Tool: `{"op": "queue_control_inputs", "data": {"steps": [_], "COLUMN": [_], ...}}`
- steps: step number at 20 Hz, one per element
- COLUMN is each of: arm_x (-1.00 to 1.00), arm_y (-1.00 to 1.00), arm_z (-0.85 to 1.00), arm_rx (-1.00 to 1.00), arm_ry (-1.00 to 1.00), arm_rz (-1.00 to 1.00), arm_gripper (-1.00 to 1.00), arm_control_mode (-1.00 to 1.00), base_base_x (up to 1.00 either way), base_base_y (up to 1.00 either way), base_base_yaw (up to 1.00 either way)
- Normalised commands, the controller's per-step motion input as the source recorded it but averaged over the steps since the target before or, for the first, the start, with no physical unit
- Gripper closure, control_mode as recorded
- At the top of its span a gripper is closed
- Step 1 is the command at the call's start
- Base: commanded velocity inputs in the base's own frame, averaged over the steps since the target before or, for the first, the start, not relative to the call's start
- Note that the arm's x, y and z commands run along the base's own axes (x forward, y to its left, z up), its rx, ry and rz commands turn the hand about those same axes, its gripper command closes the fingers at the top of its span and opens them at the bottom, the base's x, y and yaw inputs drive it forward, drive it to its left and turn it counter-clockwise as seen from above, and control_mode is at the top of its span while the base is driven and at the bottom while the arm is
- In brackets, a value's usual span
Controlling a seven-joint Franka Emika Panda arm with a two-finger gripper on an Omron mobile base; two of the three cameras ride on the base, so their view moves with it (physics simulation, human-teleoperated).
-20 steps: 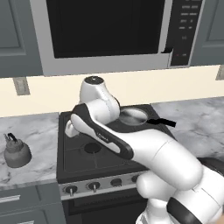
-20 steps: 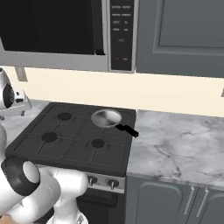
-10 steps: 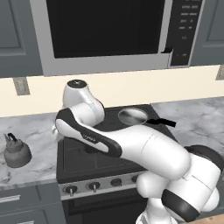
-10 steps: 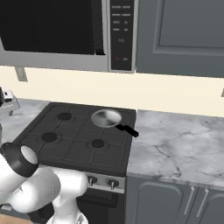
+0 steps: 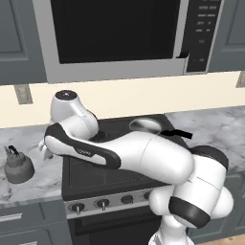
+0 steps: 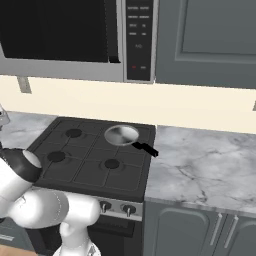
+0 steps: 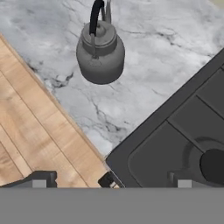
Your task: Pick the kettle from the counter and place it on a stove burner. Then turn the burner on.
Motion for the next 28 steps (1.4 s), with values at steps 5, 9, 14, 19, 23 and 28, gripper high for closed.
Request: {"op": "queue_control_inputs", "data": {"steps": [5,9,14,19,23,28], "arm_x": [0.03,0.07,0.06,0.17,0.16,0.13], "arm_y": [0.43,0.49,0.47,0.28,0.16,0.17], "arm_z": [-0.04,-0.06,-0.11,-0.04,-0.01,-0.07], "arm_rx": [0.00,0.00,0.00,0.00,0.00,0.00], "arm_ry": [0.00,0.00,0.00,-0.02,-0.04,-0.03], "arm_rz": [0.00,0.00,0.00,-0.04,-0.08,-0.09], "arm_gripper": [-1.00,-1.00,-1.00,-1.00,-1.00,-1.00], "arm_control_mode": [-1.00,-1.00,-1.00,-1.00,-1.00,-1.00], "base_base_x": [0.00,0.00,0.00,0.00,0.00,0.00], "base_base_y": [0.00,0.00,0.00,0.00,0.00,0.00], "base_base_yaw": [0.00,0.00,0.00,0.00,0.00,0.00]}}
